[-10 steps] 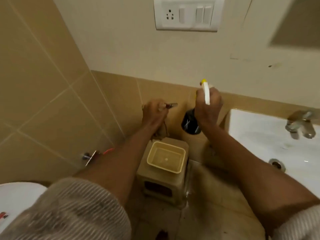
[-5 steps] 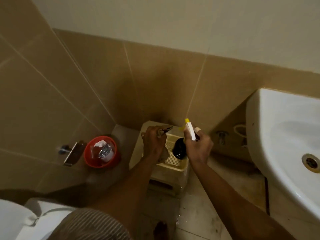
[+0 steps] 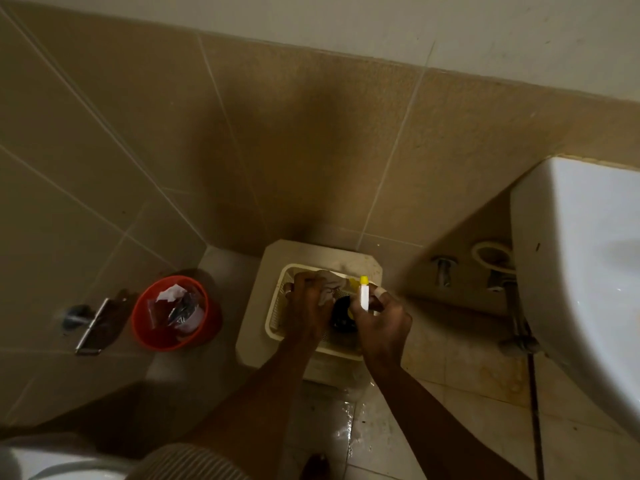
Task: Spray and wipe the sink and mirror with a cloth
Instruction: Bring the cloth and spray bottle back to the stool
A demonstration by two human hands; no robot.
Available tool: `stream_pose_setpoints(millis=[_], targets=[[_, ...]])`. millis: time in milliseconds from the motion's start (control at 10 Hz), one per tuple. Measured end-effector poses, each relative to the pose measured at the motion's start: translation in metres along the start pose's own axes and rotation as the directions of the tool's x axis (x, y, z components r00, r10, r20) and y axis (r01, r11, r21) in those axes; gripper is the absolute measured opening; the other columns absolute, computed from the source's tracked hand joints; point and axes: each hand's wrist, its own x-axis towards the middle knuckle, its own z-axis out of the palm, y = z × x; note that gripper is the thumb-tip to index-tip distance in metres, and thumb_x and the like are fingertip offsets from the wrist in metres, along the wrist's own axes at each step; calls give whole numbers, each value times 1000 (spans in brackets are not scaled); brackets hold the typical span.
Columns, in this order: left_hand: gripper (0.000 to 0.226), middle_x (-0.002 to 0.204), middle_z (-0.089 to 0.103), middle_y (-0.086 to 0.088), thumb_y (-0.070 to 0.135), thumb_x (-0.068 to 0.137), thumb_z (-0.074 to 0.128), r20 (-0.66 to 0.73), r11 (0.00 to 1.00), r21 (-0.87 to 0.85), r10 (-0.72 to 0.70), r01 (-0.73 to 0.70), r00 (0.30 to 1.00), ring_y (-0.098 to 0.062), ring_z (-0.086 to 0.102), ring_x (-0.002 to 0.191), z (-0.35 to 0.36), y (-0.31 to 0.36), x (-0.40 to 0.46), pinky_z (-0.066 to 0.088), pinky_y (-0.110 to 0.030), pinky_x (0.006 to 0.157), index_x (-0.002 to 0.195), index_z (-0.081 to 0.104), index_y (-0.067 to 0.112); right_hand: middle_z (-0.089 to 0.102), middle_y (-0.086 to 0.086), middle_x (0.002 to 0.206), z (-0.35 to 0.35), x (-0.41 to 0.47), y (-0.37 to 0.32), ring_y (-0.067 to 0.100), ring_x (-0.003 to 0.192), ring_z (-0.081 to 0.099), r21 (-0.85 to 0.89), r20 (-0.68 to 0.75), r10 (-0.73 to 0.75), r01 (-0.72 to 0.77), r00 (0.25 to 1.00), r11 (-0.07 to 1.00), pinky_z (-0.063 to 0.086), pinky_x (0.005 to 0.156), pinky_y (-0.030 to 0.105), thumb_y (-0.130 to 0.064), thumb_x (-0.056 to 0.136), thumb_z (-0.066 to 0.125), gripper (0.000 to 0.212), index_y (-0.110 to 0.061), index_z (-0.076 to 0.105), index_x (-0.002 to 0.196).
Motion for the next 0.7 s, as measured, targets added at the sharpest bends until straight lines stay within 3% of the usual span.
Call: stream_pose_setpoints(millis=[100, 300, 400, 500, 600, 700], targets=[[70, 140, 48, -11, 59, 84, 30, 11, 1000, 17, -12, 12, 1000, -29, 49, 126, 2, -3, -2, 36, -46, 111, 127, 65, 18, 74, 0, 82, 6, 1, 0, 16, 74, 68, -17, 6, 9, -8, 1000, 1000, 65, 73, 42, -18, 82, 82, 32, -7, 79, 112], [51, 142, 51, 0, 61, 85, 53, 145, 967, 250, -79, 41, 986, -26, 42, 133, 16, -23, 8, 40, -48, 110, 127, 60, 32, 80, 7, 93, 20, 7, -6, 21, 82, 74, -72, 36, 67, -64, 997, 995, 63, 75, 34, -25, 81, 83, 31, -11, 79, 108], [56, 146, 45, 4, 61, 89, 50, 245, 929, 361, -11, -81, 969, -24, 39, 138, 25, -41, 6, 39, -46, 109, 137, 49, 32, 80, 7, 98, 23, 8, -6, 21, 84, 74, -121, 47, 84, -78, 995, 990, 57, 70, 27, -34, 81, 84, 38, -12, 76, 111], [59, 151, 40, -1, 59, 94, 34, 208, 933, 352, -4, -70, 978, -28, 41, 138, 17, -37, -4, 42, -49, 106, 144, 42, 29, 79, 6, 103, 23, 5, -6, 21, 88, 73, -146, 33, 97, -91, 995, 985, 53, 69, 27, -47, 81, 81, 48, -14, 74, 115], [63, 151, 48, -17, 43, 97, 30, 115, 953, 296, 29, -62, 993, -40, 50, 133, -10, -15, -16, 46, -55, 100, 149, 45, 11, 73, 4, 119, 14, -2, -15, 22, 111, 66, -115, -17, 103, -105, 995, 988, 50, 81, 31, -64, 86, 67, 61, -18, 69, 126], [64, 153, 46, -15, 42, 97, 25, 52, 938, 342, 49, -64, 997, -37, 47, 137, -30, -2, -13, 42, -53, 104, 150, 43, 10, 66, 5, 132, 3, -2, -22, 24, 126, 57, -64, -26, 57, -58, 998, 996, 48, 95, 37, -65, 94, 51, 62, -18, 65, 133]])
